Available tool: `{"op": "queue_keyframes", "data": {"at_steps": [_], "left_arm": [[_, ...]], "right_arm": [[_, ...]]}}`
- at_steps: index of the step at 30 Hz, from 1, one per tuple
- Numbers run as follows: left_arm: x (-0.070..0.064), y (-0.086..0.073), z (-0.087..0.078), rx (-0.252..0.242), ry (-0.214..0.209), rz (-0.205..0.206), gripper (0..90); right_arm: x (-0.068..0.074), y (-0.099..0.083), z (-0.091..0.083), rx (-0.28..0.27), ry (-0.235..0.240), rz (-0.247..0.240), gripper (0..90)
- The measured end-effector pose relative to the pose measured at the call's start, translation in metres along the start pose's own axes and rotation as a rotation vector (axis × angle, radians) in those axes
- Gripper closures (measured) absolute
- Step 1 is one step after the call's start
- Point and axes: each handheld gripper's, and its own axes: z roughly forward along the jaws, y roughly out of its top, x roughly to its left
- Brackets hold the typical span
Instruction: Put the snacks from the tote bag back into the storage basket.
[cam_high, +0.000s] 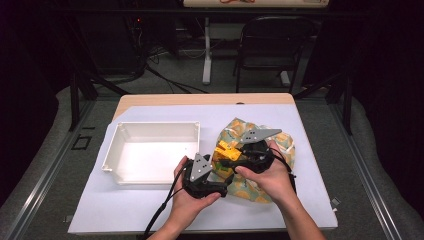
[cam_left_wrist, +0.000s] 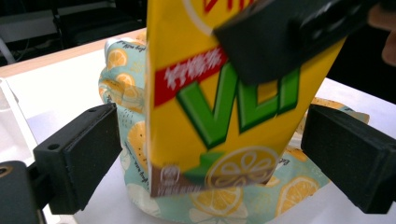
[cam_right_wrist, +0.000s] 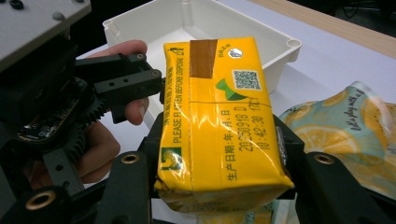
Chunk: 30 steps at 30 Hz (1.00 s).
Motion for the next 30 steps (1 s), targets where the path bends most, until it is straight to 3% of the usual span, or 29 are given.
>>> {"op": "queue_keyframes", "data": {"at_steps": [8,14,22,24,27,30], "left_arm": [[-0.002,0.001,-0.002,-0.024,0.024,0.003,14.2],[-0.008,0.000,-0.001,-0.010,0.072,0.026,19.9],[-0.009,-0.002,-0.003,-0.015,0.085,0.033,26.4],[-0.009,-0.003,-0.005,-0.029,0.084,0.036,30.3],[-0.006,-0.003,-0.006,-0.040,0.073,0.019,31.1],[-0.002,-0.003,-0.006,-0.039,0.077,0.004,31.2]], "right_arm": [[0.007,0.000,0.006,0.010,0.006,-0.004,52.8],[0.014,0.001,0.010,0.015,0.001,-0.010,52.8],[0.015,0.001,0.011,0.015,-0.006,0.001,51.7],[0.015,0.001,0.011,0.008,-0.020,0.004,49.5],[0.012,0.002,0.008,-0.027,0.021,0.035,41.7],[0.011,0.003,0.005,-0.049,0.025,0.046,37.8]]}}
